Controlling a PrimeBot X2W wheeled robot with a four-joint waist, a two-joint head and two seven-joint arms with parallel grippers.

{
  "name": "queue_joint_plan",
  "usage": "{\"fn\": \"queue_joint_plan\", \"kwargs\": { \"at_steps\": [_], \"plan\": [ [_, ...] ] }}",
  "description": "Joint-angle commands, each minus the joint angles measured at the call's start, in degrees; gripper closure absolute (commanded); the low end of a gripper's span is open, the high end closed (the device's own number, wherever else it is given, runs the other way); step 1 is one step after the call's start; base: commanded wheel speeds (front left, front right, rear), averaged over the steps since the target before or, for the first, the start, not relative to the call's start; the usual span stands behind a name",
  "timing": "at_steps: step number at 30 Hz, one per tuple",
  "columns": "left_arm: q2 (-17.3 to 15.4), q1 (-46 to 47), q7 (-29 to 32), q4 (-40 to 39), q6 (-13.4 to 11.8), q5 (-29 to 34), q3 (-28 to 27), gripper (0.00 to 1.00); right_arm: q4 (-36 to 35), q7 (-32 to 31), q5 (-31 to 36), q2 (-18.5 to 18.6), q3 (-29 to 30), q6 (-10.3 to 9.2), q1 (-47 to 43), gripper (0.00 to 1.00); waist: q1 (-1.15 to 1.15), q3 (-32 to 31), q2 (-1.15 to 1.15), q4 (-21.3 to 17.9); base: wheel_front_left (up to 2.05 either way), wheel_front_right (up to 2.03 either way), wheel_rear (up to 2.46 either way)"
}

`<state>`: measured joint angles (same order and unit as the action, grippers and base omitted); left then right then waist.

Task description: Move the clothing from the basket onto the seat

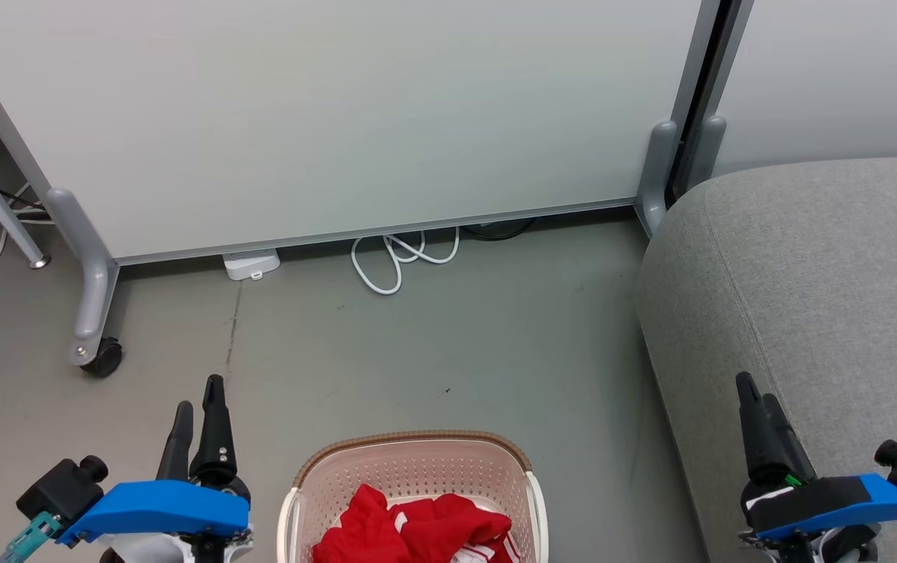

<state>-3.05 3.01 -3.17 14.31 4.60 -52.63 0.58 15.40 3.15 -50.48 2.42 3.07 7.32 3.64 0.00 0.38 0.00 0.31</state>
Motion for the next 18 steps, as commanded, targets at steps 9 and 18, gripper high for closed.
{"fn": "queue_joint_plan", "kwargs": {
  "at_steps": [9,18],
  "plan": [
    [-1.16,1.05,-2.16,-1.22,0.21,9.74,1.99,0.00,-1.00,1.77,10.02,0.40,-0.60,0.15,0.88,0.00,0.00,0.00,0.00,0.19,0.00,0.00,0.00],
    [-1.51,1.00,-3.72,-0.55,0.31,16.08,3.21,0.00,-1.05,2.84,16.82,0.44,-0.88,0.16,0.72,0.00,0.00,0.06,0.00,0.27,0.00,0.00,0.00]
  ]
}}
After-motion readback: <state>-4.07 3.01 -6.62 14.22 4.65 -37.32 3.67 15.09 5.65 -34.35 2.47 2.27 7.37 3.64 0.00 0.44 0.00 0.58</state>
